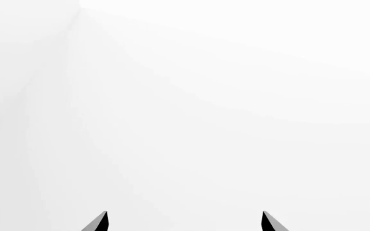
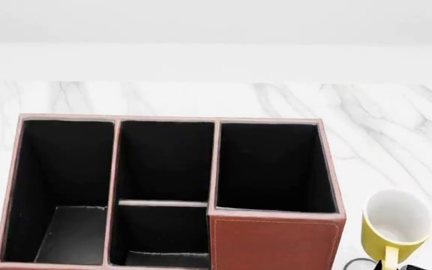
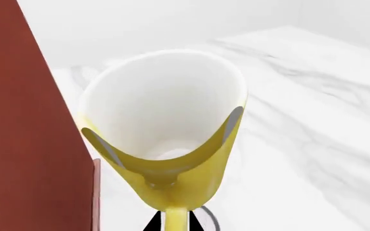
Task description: Pick up the yellow and white mug and place it to the right of the caddy.
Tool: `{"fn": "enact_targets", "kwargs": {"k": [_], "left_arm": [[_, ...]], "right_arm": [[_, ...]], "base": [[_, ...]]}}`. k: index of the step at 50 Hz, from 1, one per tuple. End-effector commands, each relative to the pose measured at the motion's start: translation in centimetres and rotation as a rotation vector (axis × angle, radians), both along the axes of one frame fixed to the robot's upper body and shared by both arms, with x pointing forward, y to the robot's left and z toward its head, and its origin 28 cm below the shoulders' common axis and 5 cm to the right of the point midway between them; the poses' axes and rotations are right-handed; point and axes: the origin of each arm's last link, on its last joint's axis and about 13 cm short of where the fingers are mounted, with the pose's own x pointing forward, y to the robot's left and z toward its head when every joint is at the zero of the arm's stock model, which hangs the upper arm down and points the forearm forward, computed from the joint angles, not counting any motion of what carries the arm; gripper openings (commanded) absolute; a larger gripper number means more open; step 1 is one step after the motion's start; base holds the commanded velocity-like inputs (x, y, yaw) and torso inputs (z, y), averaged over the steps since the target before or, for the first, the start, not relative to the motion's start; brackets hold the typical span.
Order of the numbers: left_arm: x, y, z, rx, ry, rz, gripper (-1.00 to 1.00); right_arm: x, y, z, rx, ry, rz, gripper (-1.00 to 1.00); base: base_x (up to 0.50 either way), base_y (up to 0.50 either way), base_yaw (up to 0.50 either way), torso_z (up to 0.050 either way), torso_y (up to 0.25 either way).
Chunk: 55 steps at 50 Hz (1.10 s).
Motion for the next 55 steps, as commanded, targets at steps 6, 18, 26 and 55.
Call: {"fn": "enact_targets", "kwargs": {"k": [6,18,26,55], "left_arm": [[0.0,0.0,0.0,0.0,0.002,-0.002,1.0],[0.1,-0.1,0.0,0.002,0.003,-0.005,1.0],[0.0,0.0,0.0,0.001,0.002,-0.006,1.0],[0.1,-0.2,-0.1,0.003,0.004,-0.014,1.0]], "right_arm": [[0.4,0.0,-0.6,0.001,-0.003,0.008,-1.0],[0.3,0.0,-1.5,0.005,0.013,0.005,-1.0],[0.4,-0.1,-1.9,0.009,0.019,0.006,-1.0],[0.2,-0.5,-4.5,0.025,0.067,-0.006,-1.0]], "base": [[0.0,0.0,0.0,0.0,0.0],[0.0,0.0,0.0,0.001,0.001],[0.0,0.0,0.0,0.0,0.001],[0.0,0.0,0.0,0.0,0.0]]}}
